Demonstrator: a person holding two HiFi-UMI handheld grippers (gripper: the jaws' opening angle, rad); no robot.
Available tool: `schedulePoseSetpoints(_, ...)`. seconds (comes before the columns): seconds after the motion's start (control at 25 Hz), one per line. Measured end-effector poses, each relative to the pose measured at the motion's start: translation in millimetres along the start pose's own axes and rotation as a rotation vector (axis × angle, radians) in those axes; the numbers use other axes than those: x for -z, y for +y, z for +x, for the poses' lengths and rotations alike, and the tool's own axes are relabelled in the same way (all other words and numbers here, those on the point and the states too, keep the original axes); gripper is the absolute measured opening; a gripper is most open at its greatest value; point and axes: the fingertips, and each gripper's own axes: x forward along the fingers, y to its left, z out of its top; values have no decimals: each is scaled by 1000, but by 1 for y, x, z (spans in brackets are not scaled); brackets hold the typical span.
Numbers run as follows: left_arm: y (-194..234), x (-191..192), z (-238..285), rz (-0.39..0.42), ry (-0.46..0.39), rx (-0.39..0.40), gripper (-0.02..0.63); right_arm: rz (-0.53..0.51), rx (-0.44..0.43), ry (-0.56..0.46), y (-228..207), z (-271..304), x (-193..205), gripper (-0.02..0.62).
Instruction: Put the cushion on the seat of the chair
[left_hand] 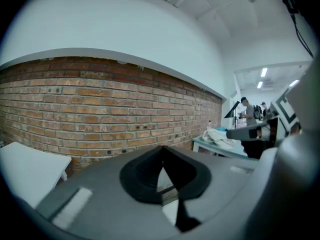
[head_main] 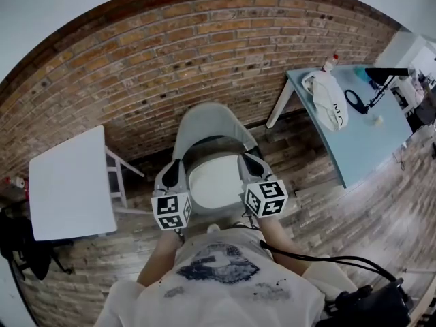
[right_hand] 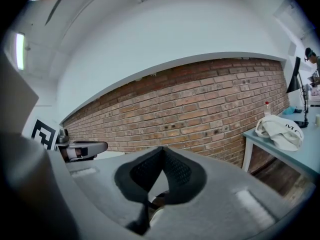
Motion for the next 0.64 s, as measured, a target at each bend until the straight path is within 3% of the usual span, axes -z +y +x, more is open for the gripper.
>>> schedulePoseSetpoints(0.64,-4,2,15,10,12,26,-9,22,2,18,-8,8,5,-3)
